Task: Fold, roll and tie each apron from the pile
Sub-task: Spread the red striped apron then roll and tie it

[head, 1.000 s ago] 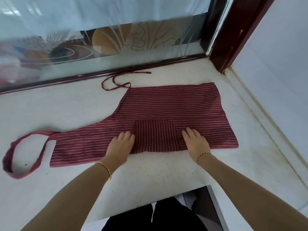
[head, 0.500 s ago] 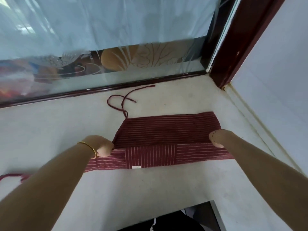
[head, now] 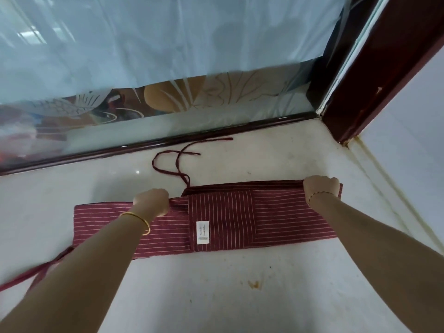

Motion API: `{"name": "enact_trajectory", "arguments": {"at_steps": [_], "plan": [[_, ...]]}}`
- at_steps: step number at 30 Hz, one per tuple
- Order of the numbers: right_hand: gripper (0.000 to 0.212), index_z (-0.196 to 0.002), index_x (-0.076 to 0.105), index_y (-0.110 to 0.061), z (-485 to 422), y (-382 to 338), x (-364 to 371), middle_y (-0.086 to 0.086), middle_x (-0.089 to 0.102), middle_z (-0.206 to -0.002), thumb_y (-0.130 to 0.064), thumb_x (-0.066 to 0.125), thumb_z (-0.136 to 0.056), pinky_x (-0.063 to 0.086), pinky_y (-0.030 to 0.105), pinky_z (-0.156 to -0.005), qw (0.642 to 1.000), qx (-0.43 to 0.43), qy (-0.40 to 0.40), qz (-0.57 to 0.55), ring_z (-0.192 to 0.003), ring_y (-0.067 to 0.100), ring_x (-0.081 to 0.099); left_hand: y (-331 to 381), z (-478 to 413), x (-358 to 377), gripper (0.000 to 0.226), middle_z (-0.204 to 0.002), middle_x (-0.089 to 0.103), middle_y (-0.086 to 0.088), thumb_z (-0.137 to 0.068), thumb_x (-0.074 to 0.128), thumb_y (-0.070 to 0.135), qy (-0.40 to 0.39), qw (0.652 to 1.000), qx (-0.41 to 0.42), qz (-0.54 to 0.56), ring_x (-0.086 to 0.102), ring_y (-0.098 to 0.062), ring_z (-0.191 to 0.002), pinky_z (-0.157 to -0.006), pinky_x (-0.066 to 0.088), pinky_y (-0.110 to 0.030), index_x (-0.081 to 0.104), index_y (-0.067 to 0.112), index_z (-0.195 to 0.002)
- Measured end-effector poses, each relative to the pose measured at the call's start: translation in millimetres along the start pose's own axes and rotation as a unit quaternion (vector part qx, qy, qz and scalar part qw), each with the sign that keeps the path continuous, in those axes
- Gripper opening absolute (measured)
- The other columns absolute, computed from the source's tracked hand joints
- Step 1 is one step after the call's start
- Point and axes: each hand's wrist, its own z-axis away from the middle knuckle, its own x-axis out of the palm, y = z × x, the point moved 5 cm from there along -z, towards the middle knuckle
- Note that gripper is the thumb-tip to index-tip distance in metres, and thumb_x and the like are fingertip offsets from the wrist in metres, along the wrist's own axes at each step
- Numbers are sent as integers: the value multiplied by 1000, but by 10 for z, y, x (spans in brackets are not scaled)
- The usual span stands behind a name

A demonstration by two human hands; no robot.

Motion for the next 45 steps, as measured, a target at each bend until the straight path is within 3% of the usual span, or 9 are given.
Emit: {"name": "enact_trajectory", "arguments": {"at_steps": [3, 8, 15, 28, 31, 34, 36, 40, 45], "plan": [[17, -74, 56, -19, -121, -131, 43, -7, 52, -69, -18, 50, -90, 44, 26, -76, 999, -33, 3, -6, -63, 11, 48, 47, -138, 2, 14, -80, 58, 2, -90, 43, 15, 28, 999, 6, 28, 57, -15, -71, -54, 41, -26, 57, 16, -89], [32, -111, 58, -17, -212, -472, 54, 1, 54, -106, -36, 49, -87, 43, 31, -84, 972, -206, 91, -65, -99, 19, 51, 329, -287, -12, 29, -111, 51, -3, -85, 53, 33, 83, 979, 169, 80, 45, -21, -106, -88, 45, -34, 61, 17, -109], [28, -109, 61, -15, -214, -786, 16, 1, 53, -110, -28, 45, -91, 43, 30, -83, 935, -317, 116, -110, -102, 19, 46, 599, -301, -10, 34, -122, 47, 1, -85, 51, 10, 101, 929, 352, 50, 42, -15, -113, -95, 41, -26, 57, 14, -118], [18, -104, 49, -8, -440, -818, -78, -3, 36, -72, -21, 38, -102, 39, 26, -68, 940, -306, 80, -125, -73, 16, 45, 689, -484, -68, 26, -102, 50, -6, -87, 45, -3, 91, 956, 269, 72, 47, -16, -84, -73, 40, -24, 48, 8, -111], [17, -106, 51, -8, -410, -828, -103, 1, 48, -83, -23, 44, -100, 43, 27, -70, 954, -259, 105, -110, -76, 16, 48, 742, -394, -166, 35, -110, 48, -5, -83, 49, -4, 141, 963, 220, 70, 49, -20, -101, -88, 45, -29, 46, 11, -114], [25, -105, 56, -11, -246, -871, -101, 5, 58, -99, -24, 64, -86, 47, 37, -86, 956, -183, 211, -89, -94, 22, 55, 956, -115, -215, 47, -128, 43, 0, -79, 47, -1, 244, 945, 208, 62, 38, -20, -124, -113, 28, -36, 47, 17, -123], [34, -105, 62, -10, 0, -1100, -40, 6, 61, -106, -28, 73, -77, 49, 42, -92, 933, -200, 258, -151, -102, 24, 58, 1202, 104, -44, 47, -140, 42, -2, -84, 44, 9, 244, 930, 263, 80, 33, -21, -135, -117, 17, -39, 49, 16, -130], [47, -130, 55, -12, 324, -1457, 245, 6, 52, -137, -38, 38, -95, 42, 47, -103, 921, -222, 208, -244, -127, 26, 48, 1271, 91, 513, 57, -150, 34, -12, -96, 25, 43, 176, 947, 267, 4, 30, -26, -140, -113, 26, -46, 39, 14, -143], [59, -144, 39, -18, 275, -1349, 442, 8, 34, -151, -48, 15, -99, 29, 46, -112, 935, -220, 185, -206, -139, 27, 33, 552, -84, 737, 61, -155, 21, -8, -100, 9, 50, 208, 954, 217, 5, 20, -25, -144, -115, 13, -43, 23, 15, -149]]}}
